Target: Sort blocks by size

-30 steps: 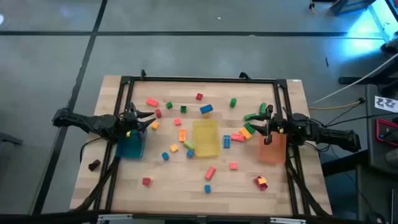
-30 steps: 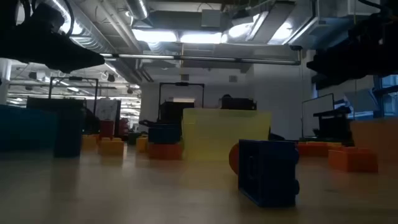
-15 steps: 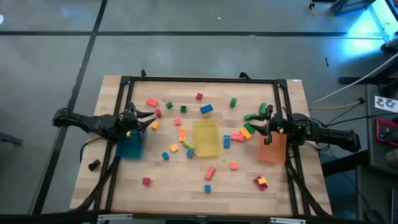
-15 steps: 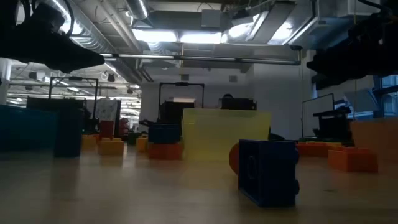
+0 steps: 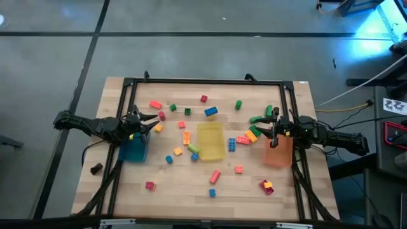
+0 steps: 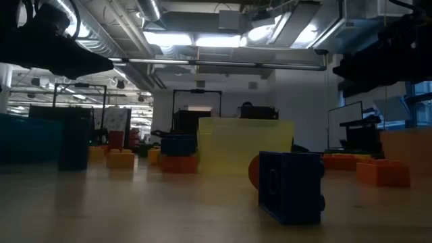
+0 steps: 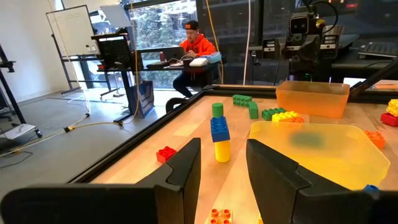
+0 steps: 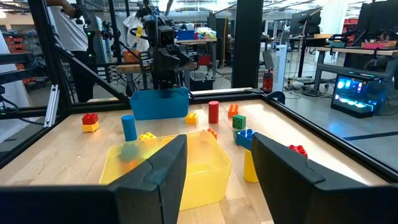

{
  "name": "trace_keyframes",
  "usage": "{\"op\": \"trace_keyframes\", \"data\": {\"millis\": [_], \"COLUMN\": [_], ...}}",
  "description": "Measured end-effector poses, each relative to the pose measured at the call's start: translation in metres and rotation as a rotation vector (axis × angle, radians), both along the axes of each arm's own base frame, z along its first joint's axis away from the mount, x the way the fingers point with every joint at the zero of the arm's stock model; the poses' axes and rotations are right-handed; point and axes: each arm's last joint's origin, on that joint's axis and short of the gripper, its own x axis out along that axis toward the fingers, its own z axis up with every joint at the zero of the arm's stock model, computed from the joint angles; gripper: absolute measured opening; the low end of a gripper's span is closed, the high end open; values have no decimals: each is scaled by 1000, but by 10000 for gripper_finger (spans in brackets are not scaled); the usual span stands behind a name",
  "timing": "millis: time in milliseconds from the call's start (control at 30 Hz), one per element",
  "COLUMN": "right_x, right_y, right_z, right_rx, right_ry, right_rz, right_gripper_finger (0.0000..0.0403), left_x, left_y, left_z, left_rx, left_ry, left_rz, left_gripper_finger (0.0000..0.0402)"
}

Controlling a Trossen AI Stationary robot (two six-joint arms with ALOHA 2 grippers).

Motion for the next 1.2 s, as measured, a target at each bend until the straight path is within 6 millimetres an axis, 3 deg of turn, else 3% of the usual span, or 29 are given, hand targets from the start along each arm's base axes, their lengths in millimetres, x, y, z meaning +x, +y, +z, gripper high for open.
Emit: {"op": "trace_keyframes", "data": {"millis": [767,1200], "right_x": [0,0], "right_y": [0,-1], "right_z": [0,2], "right_rx": [0,-2], "right_ry": [-2,-23], "right_rz": [0,-22], "right_gripper_finger": [182,182], "left_x": [0,-4], "left_y": [0,4], "left_z": [1,23], "left_rx": [1,-108], "left_ry": [-14,-226], "left_rz": [0,86], "left_gripper_finger": [114,114]}}
